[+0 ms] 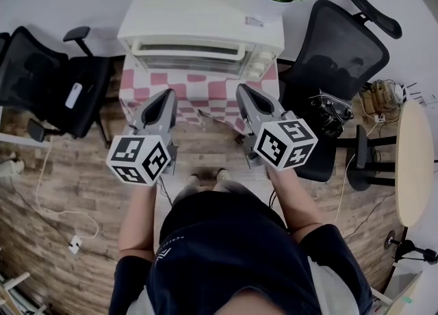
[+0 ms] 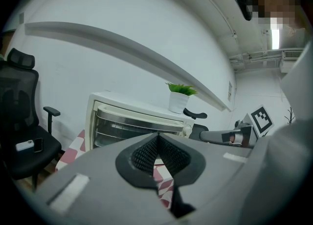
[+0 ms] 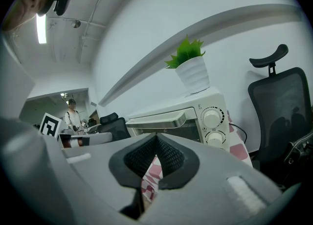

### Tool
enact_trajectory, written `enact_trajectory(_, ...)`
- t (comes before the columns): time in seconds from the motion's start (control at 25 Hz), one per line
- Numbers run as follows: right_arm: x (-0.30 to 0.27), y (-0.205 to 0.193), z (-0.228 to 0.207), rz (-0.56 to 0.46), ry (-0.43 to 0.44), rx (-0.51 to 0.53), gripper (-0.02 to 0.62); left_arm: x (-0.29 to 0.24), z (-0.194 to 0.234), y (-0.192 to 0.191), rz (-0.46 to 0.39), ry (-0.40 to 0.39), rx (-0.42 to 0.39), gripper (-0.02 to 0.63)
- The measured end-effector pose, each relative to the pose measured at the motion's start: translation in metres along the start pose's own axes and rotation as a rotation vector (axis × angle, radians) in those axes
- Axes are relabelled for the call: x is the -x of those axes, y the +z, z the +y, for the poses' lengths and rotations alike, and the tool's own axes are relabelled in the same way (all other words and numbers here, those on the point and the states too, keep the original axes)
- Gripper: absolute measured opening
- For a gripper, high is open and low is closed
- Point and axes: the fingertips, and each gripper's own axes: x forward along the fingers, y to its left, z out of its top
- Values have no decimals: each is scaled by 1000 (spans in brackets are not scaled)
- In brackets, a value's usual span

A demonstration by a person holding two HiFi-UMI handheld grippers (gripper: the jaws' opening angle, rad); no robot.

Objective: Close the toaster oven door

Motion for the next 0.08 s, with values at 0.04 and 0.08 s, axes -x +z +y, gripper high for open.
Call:
enact_trajectory(0.04, 0, 0, 0, 1, -1, 1, 2, 0, 0, 0, 1, 1, 0, 15)
enact_trajectory(0.08, 0, -1, 0, 2, -1, 3, 2, 0, 1, 0, 1, 2, 1, 15)
